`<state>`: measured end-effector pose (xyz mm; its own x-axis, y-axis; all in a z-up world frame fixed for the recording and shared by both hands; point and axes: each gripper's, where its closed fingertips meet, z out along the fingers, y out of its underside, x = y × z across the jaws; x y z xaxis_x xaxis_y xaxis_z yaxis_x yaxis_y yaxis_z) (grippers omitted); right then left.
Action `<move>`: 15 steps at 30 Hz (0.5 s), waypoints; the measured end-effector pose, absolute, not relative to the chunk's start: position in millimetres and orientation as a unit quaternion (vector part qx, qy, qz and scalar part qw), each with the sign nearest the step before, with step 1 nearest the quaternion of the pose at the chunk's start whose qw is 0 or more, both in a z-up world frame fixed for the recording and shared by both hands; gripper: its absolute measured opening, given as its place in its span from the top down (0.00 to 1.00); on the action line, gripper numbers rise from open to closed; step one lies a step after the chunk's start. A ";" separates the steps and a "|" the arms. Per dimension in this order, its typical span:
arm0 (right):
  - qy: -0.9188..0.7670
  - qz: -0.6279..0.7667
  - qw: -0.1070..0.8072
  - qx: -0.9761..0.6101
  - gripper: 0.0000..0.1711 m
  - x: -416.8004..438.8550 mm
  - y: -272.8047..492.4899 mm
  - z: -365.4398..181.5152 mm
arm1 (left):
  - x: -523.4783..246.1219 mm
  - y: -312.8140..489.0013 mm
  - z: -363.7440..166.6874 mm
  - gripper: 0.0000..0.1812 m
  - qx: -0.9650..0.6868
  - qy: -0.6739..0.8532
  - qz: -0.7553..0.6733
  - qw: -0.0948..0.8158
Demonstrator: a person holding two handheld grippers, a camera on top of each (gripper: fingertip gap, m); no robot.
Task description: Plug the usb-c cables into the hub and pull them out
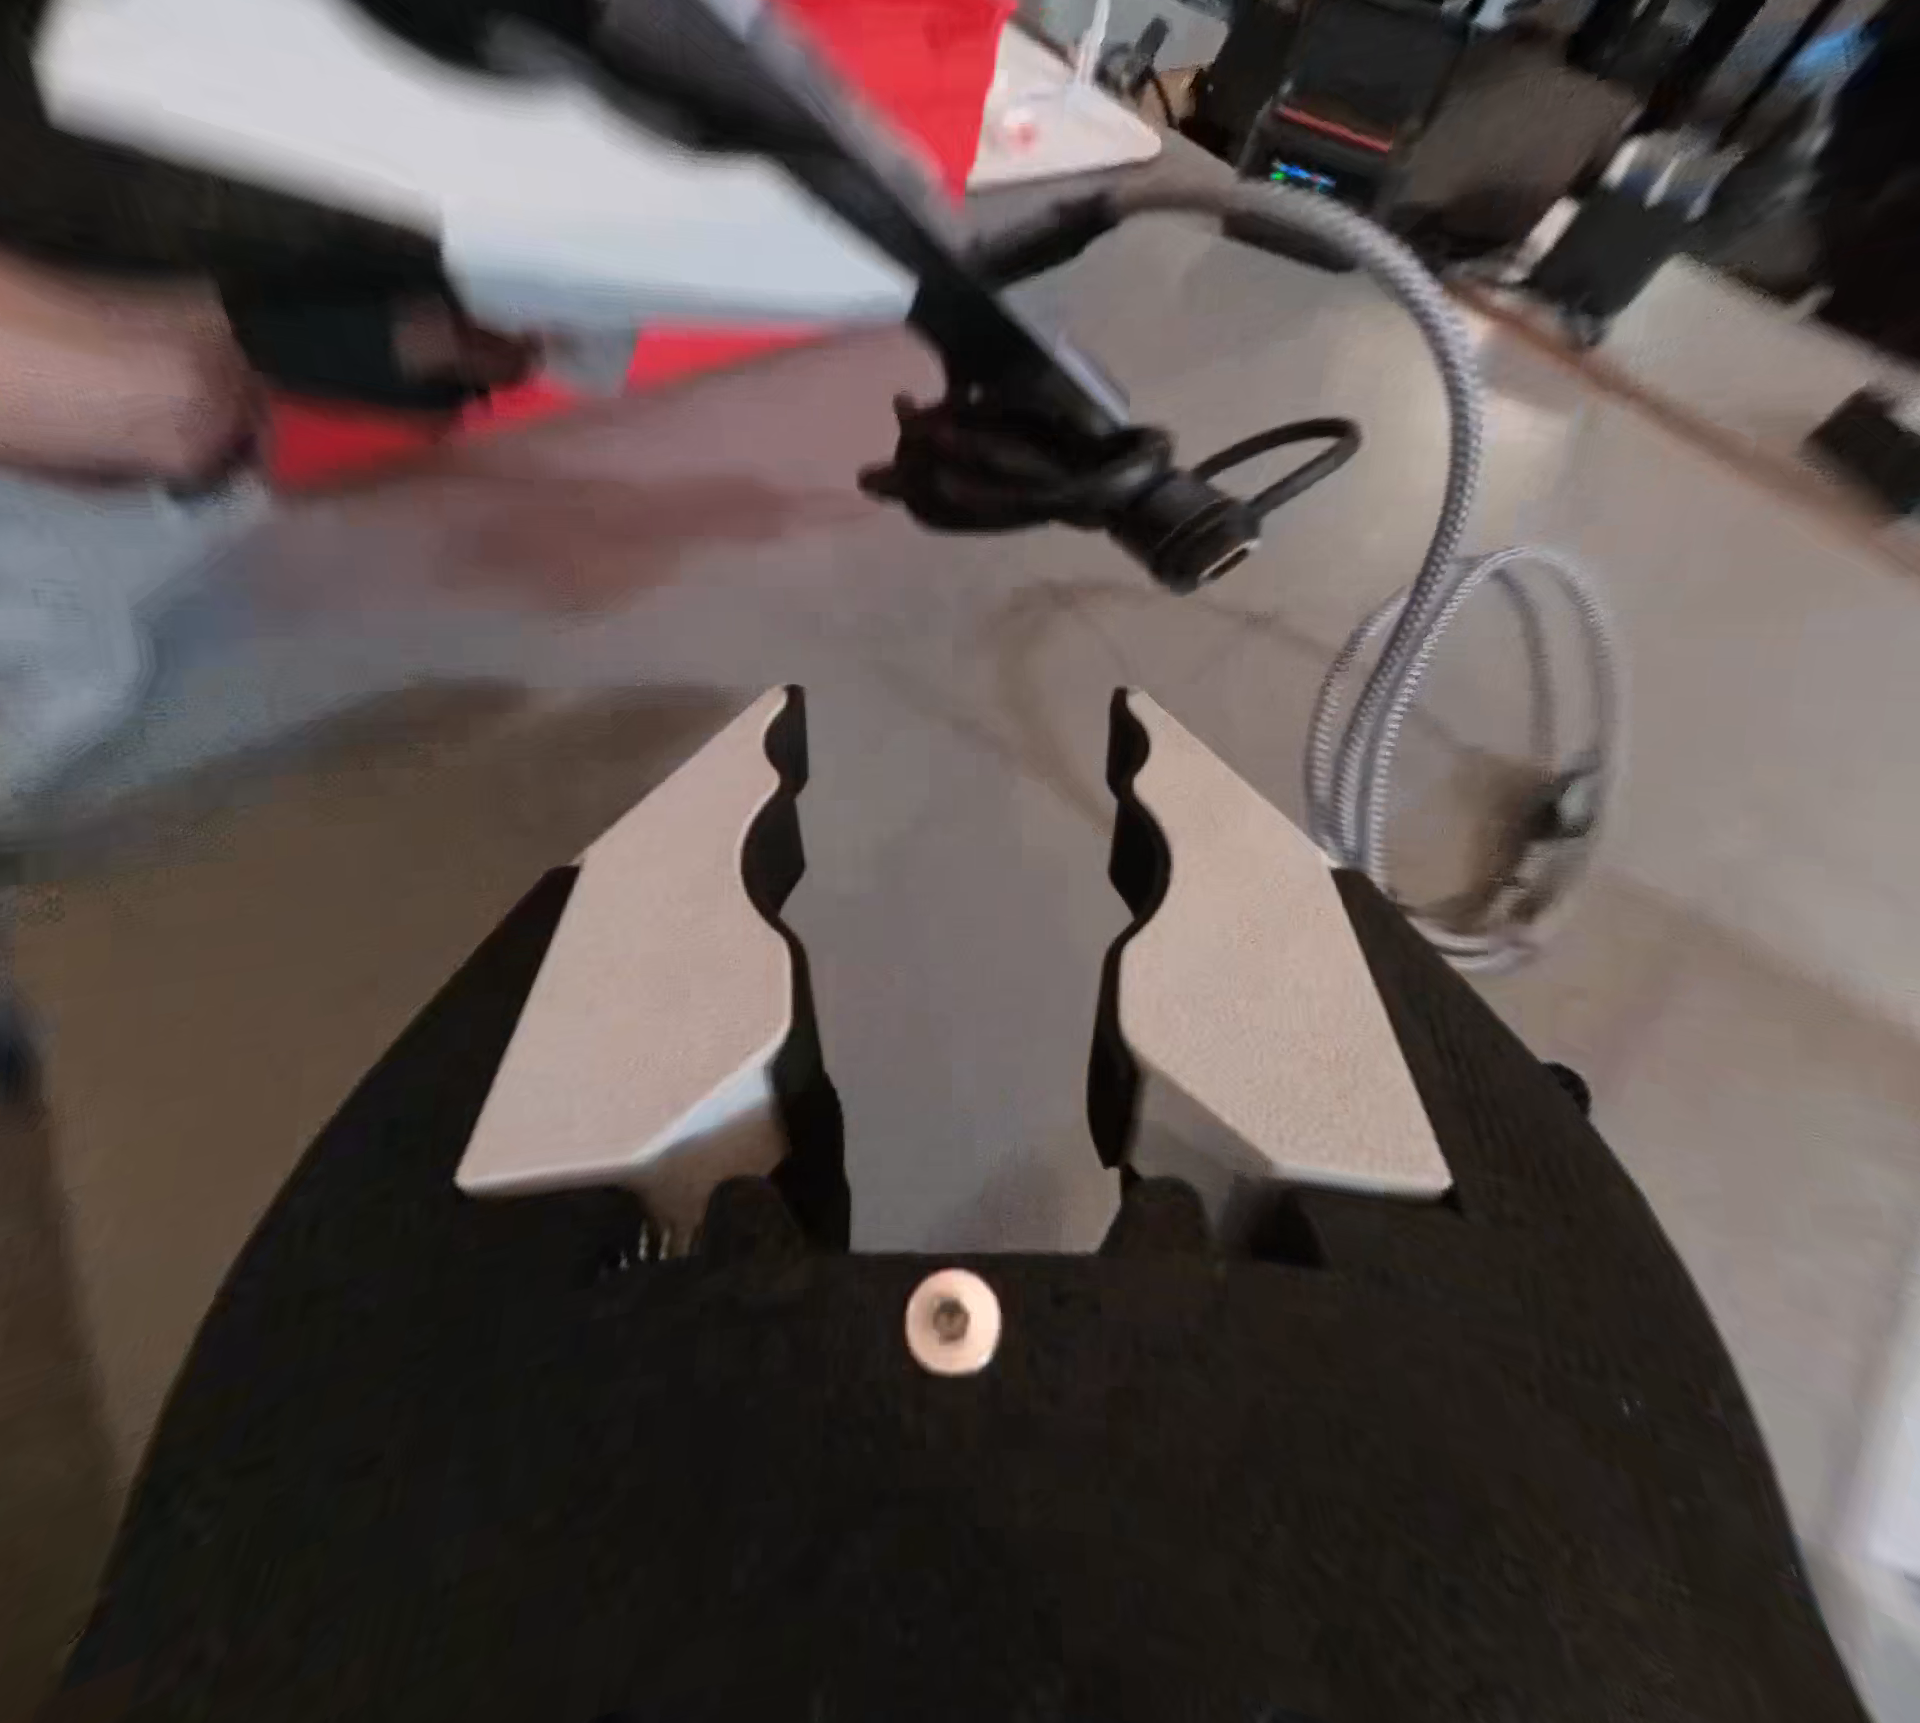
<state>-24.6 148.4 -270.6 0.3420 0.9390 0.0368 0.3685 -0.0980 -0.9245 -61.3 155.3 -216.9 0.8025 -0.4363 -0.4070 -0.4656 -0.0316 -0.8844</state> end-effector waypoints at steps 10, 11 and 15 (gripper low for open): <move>-0.358 0.475 0.402 -0.696 0.85 -23.0 157.4 -256.3 | -65.7 158.6 -208.5 0.93 -0.719 0.266 0.005 0.642; -0.378 0.472 0.399 -0.690 0.85 -19.8 152.4 -257.2 | -66.4 159.1 -204.2 0.93 -0.719 0.250 -0.017 0.649; -0.444 0.432 0.411 -0.669 0.85 0.8 143.0 -255.0 | -60.0 160.2 -198.1 0.93 -0.714 0.226 -0.087 0.657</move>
